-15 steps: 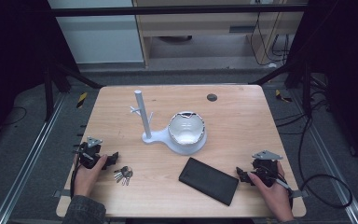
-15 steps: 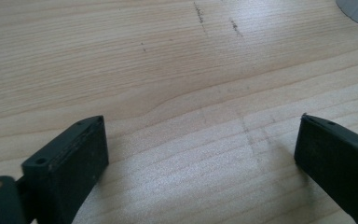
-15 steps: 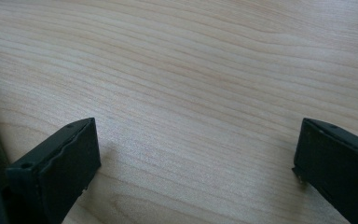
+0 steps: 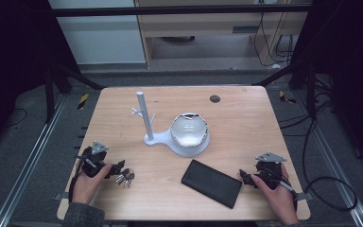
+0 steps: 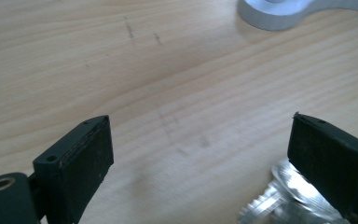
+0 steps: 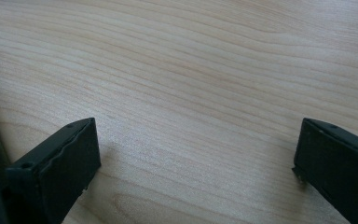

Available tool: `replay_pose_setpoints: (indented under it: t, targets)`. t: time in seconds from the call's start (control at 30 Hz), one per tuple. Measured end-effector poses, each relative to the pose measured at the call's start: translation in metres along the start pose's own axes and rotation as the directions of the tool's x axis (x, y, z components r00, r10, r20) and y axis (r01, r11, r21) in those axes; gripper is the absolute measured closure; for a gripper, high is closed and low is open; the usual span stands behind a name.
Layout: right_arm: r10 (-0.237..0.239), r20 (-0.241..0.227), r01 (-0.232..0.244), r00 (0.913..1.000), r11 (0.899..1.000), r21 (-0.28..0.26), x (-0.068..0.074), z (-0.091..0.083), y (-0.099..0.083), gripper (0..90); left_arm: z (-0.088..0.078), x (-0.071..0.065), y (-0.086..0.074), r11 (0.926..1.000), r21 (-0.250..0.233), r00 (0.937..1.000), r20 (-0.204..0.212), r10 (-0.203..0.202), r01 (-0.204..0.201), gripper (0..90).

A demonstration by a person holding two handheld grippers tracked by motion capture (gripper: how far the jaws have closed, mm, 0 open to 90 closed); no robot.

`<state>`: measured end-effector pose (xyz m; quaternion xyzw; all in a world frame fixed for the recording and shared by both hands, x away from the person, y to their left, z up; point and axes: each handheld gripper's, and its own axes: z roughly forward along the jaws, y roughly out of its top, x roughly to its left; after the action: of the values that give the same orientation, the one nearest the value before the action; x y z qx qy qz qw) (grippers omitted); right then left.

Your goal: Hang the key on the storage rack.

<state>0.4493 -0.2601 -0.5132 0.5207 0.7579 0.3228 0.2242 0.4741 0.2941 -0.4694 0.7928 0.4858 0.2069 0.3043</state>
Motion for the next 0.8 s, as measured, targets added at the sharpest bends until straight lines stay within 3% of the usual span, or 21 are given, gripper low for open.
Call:
replay_pose_setpoints:
  t: [0.03,0.1,0.23,0.43,0.63,0.8]
  targets:
    - [-0.002,-0.001,0.002,1.0,1.0,0.0,0.0,0.0,0.0,0.4,-0.005,-0.007,0.004,0.9982,0.033,0.9986,-0.011,0.051,-0.051,6.0]
    - [-0.003,-0.002,0.003,1.0,1.0,-0.001,0.0,0.0,0.0,0.4,-0.009,-0.013,0.007,0.9956,0.054,0.9969,-0.012,0.078,-0.077,5.7]
    - [-0.003,-0.002,0.003,1.0,1.0,0.0,0.0,0.0,0.0,0.4,-0.013,-0.026,0.009,0.9837,0.07,0.9859,0.038,0.163,-0.165,3.4]
    - [-0.006,-0.007,0.006,1.0,1.0,0.0,0.0,-0.001,-0.001,0.4,-0.01,-0.04,0.008,0.9554,0.184,0.9723,0.079,0.22,-0.231,9.5]
    - [-0.006,-0.01,0.006,0.9999,1.0,0.0,0.0,-0.001,-0.001,0.5,-0.002,-0.045,0.005,0.9304,0.252,0.9638,0.076,0.255,-0.266,17.3]
    - [-0.01,-0.009,0.01,0.9999,1.0,0.0,0.0,-0.001,-0.001,0.4,-0.003,-0.047,0.004,0.9266,0.248,0.9576,0.129,0.258,-0.283,28.1]
